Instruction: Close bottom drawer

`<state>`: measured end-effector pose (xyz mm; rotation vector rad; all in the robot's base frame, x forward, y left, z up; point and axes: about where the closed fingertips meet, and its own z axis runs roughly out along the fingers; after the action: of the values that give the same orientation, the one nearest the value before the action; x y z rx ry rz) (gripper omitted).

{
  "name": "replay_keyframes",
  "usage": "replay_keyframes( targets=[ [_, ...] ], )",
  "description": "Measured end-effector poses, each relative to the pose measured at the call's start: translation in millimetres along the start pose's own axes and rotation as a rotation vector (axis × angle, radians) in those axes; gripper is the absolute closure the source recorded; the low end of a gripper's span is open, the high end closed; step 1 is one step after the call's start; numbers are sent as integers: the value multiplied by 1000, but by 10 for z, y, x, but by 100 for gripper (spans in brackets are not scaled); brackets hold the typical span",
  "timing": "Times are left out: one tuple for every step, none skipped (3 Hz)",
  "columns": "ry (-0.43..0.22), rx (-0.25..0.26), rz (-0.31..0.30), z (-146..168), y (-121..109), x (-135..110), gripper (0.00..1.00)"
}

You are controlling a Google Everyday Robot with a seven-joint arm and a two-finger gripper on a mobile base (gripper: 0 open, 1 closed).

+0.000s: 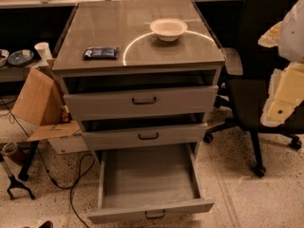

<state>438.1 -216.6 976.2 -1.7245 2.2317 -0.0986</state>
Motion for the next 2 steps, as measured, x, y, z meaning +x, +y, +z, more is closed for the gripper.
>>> replay_keyframes(
  targets=[
    [-3, 7, -1, -6, 0, -5, 0],
    [-35, -1, 15, 268, 92, 114, 0]
  ],
)
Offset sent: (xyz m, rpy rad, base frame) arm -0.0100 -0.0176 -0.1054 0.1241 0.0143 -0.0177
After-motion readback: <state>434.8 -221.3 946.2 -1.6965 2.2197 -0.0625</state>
